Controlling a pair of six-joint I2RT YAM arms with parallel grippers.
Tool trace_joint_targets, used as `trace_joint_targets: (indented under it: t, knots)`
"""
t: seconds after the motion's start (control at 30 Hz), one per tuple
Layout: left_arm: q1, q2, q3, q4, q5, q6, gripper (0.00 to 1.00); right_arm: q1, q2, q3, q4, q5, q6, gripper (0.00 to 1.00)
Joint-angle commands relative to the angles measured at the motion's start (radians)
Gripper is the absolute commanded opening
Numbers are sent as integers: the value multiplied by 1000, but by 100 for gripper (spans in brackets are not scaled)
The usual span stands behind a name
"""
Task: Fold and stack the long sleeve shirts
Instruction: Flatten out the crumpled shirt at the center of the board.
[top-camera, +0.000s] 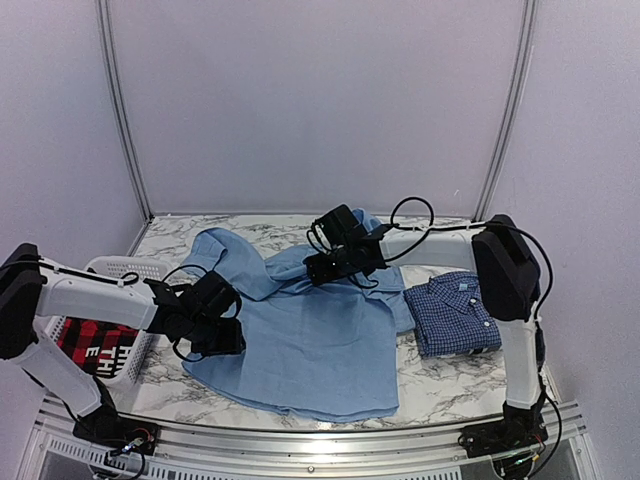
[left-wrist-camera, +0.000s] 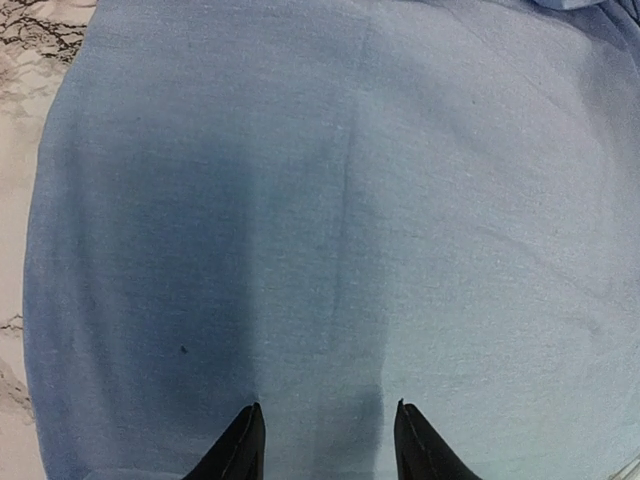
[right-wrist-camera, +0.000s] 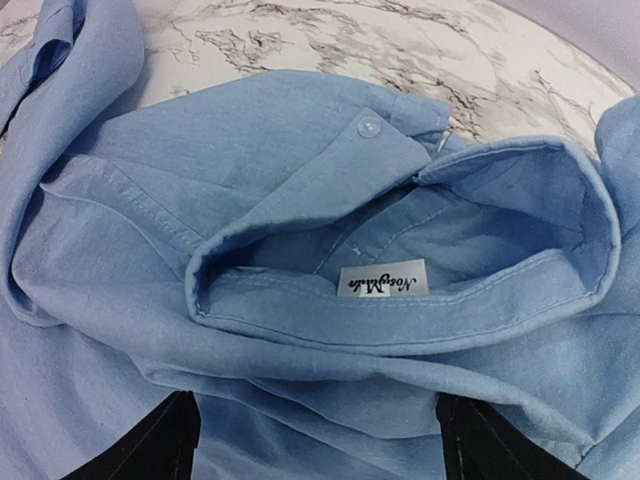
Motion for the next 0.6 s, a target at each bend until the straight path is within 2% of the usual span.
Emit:
trace_joint_targets:
  t: [0.0, 0.3, 0.57]
  knots:
    - [-18, 21, -34, 38, 9, -8, 45, 34, -37, 23, -38, 67, -71, 82]
    - [-54, 26, -101, 47, -3, -66, 45, 102, 61, 128, -63, 223, -166, 82]
    - [-69, -21, -183, 47, -3, -108, 45, 105, 153, 248, -87, 203, -203, 63]
